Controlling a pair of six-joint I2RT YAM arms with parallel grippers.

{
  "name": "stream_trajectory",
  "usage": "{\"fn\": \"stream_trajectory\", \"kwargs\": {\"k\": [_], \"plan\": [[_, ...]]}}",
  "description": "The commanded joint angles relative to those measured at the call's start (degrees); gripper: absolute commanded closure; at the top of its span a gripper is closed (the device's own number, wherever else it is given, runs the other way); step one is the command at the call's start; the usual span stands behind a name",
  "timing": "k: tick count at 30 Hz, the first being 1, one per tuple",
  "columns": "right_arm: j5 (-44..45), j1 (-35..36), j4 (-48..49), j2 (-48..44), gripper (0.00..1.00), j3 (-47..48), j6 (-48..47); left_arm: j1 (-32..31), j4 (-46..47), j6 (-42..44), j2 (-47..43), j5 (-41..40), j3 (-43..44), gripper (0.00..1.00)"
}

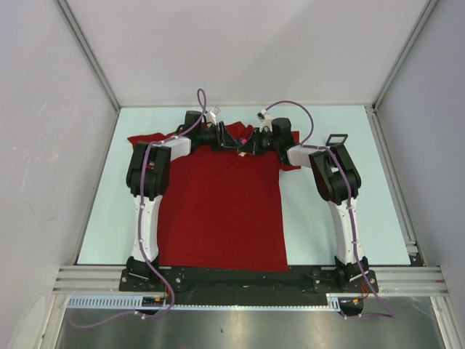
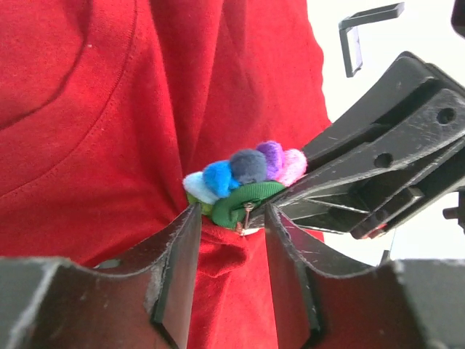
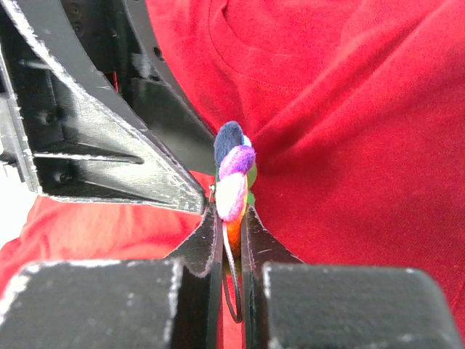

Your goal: Remove the brooch from the garment

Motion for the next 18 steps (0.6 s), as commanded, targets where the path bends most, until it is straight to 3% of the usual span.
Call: {"fn": "stream_trajectory", "kwargs": {"k": [1,6,13,18], "plan": [[-3.22,0.68,3.82,0.00,1.00,0.11,0.55,0.31,-1.97,3.58,-2.76,-2.03,2.07,0.54],[-3.57,0.77,4.43,-0.09,1.00,0.11,0.72,0.22,-1.98,3.23,-1.88,-1.59,3.04,0.54],[-3.31,0.33,5.40,-0.09,1.00,-0.42,1.51,0.13,-1.54,3.41,-2.23,-0.10,2.25,0.62],[-3.93,0.07,6.10,0.44,1.00,-0.33,2.66,0.13,0.57,2.61,-2.76,0.96,0.50,0.59]]}}
